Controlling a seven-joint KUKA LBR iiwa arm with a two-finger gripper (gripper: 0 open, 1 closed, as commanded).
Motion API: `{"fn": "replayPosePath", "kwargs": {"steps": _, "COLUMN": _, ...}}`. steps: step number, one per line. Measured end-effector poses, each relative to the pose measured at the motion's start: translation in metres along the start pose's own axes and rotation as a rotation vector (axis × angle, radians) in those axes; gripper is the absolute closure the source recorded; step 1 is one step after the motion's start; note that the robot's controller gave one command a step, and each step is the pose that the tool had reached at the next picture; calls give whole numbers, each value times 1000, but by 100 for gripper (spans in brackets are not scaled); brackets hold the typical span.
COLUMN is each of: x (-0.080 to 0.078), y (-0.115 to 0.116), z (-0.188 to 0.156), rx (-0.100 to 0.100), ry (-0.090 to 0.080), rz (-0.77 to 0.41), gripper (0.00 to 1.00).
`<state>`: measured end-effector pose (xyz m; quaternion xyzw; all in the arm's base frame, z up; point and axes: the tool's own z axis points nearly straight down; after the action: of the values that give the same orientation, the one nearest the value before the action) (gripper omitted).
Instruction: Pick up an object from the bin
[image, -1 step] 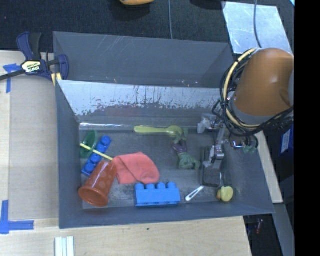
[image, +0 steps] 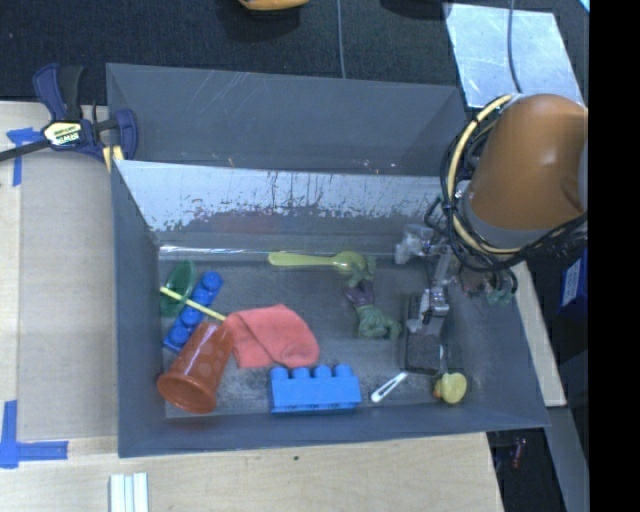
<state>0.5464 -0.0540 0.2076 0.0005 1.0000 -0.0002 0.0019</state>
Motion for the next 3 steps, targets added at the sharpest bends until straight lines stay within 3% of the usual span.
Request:
{"fn": "replayPosePath", "kwargs": {"steps": 1, "x": 1, "y": 63, "z": 22, "rx": 0, "ry": -1, "rz": -105, "gripper": 0}}
{"fn": "replayPosePath", "kwargs": {"steps": 2, "x": 2, "y": 93, "z": 28, "rx": -1, "ry": 0, "rz": -90, "gripper": 0}}
{"fn": "replayPosePath", "kwargs": {"steps": 3, "x": 9, "y": 152, "z": 95, "rx": 0, "ry": -7, "rz": -272, "gripper": 0}}
